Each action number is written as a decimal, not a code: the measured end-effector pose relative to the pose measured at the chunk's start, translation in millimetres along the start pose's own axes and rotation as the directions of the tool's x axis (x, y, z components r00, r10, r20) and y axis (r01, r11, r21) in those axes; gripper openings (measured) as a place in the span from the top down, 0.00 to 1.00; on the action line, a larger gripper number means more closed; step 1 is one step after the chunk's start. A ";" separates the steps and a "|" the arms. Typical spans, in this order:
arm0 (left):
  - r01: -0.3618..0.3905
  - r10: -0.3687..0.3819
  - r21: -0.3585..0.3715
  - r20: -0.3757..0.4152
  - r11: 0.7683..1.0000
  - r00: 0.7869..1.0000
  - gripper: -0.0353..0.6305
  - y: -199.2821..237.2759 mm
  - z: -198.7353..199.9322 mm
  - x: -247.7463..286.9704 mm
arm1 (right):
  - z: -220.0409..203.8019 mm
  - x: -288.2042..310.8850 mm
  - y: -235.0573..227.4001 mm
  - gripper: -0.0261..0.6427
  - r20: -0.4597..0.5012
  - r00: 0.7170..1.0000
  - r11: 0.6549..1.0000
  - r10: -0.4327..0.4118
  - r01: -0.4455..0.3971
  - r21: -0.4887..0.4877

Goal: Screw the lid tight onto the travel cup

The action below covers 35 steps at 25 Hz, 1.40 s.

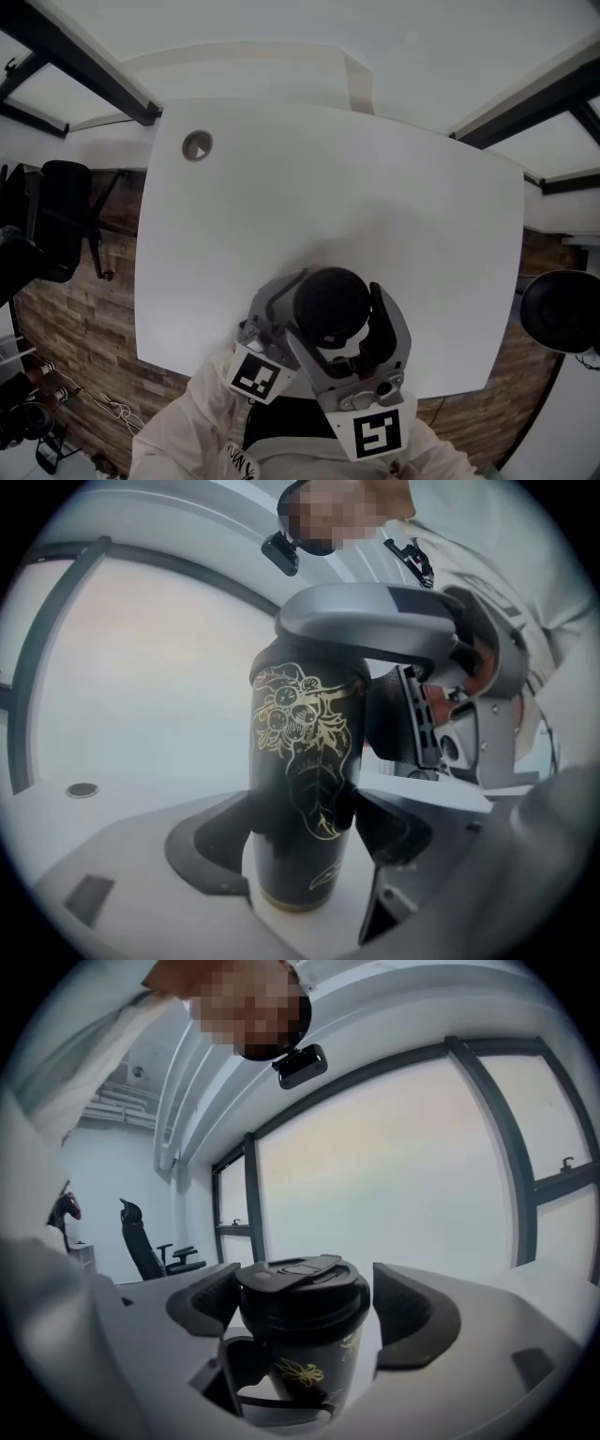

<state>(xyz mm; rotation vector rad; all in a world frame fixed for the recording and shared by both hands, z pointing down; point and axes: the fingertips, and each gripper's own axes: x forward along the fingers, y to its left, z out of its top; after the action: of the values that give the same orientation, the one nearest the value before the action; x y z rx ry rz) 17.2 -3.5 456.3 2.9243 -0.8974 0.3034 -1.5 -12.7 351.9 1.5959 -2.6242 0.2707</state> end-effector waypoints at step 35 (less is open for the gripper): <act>0.100 -0.100 -0.017 -0.010 0.995 0.995 0.42 2.5 -8.6 -1.6 | -3.0 5.1 10.4 0.33 0.001 0.927 0.923 0.376 -0.374 -0.090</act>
<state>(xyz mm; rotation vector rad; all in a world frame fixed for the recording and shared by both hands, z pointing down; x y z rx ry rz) 13.1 -3.6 464.4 2.9367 -0.7448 0.3035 -13.2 -11.9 354.3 1.0633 -2.8947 0.1525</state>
